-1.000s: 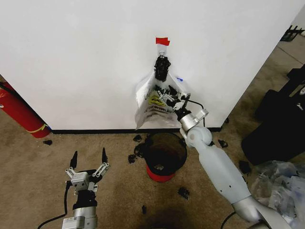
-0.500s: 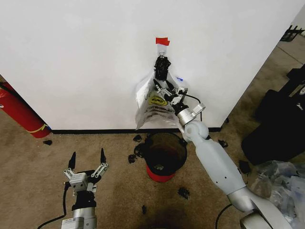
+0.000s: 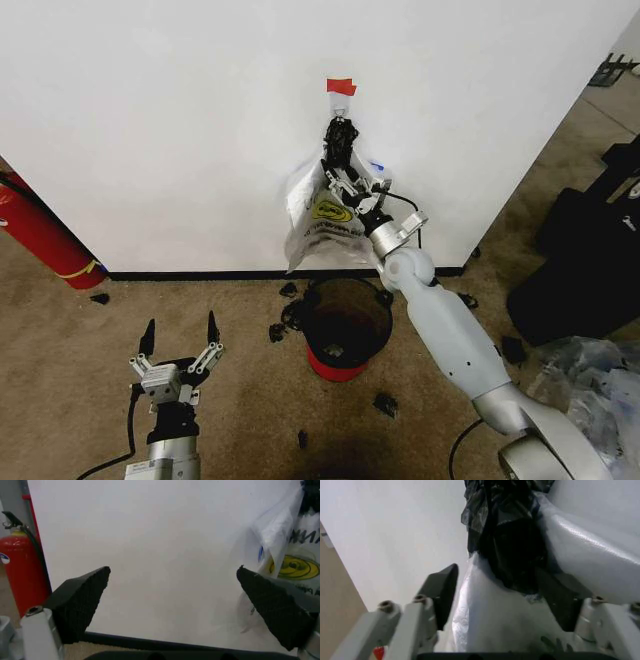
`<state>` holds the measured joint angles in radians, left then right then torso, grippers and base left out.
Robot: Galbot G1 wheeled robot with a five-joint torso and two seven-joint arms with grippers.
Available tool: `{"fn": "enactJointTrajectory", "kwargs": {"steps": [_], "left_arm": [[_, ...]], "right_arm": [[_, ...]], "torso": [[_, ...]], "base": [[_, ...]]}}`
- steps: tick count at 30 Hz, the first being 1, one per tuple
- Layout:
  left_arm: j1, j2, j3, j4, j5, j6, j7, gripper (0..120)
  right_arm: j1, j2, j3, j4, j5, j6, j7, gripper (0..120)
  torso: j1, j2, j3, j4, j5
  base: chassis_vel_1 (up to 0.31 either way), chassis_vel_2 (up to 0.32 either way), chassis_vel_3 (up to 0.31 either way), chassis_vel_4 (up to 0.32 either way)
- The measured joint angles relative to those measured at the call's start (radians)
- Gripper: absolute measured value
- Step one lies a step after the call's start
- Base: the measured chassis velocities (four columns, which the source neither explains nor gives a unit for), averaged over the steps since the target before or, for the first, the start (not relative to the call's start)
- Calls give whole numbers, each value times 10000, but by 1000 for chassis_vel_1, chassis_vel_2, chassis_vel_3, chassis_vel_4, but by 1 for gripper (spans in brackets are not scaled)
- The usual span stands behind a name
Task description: Pick up the garbage bag from the wall and place it over the trash bin.
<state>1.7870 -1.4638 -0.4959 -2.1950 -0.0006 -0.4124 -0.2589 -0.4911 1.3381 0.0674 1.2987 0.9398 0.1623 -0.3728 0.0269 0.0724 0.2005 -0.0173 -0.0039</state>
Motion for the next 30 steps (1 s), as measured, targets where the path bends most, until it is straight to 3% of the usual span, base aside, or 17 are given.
{"fn": "enactJointTrajectory", "kwargs": {"steps": [3, 7, 9, 15, 24, 30], "left_arm": [[19, -14, 1, -8, -1, -22, -4, 100], [43, -16, -17, -10, -6, -63, -24, 100], [44, -15, -19, -10, -7, -68, -29, 100], [128, -35, 34, -10, -99, -119, -130, 100], [192, -65, 60, -157, -360, -123, -8, 100], [188, -97, 77, -201, -348, -123, 10, 100]], "right_arm": [[2, -13, -8, -3, -11, 1, 0, 49], [4, -31, -10, -24, -32, 5, 4, 29], [9, -33, -10, -35, -42, 5, 5, 26], [72, -68, 4, -103, 3, -25, 118, 1], [23, -95, 55, -57, 114, 58, 182, 0], [-753, -425, 234, 1013, 19, 99, 214, 0]], "torso": [[0, 0, 0, 0, 0], [0, 0, 0, 0, 0], [0, 0, 0, 0, 0], [0, 0, 0, -1, 0], [0, 0, 0, 1, 0], [0, 0, -2, 0, 1]], "base": [[0, 0, 0, 0], [0, 0, 0, 0], [0, 0, 0, 0], [0, 0, 0, 0], [0, 0, 0, 0], [0, 0, 0, 0]]}}
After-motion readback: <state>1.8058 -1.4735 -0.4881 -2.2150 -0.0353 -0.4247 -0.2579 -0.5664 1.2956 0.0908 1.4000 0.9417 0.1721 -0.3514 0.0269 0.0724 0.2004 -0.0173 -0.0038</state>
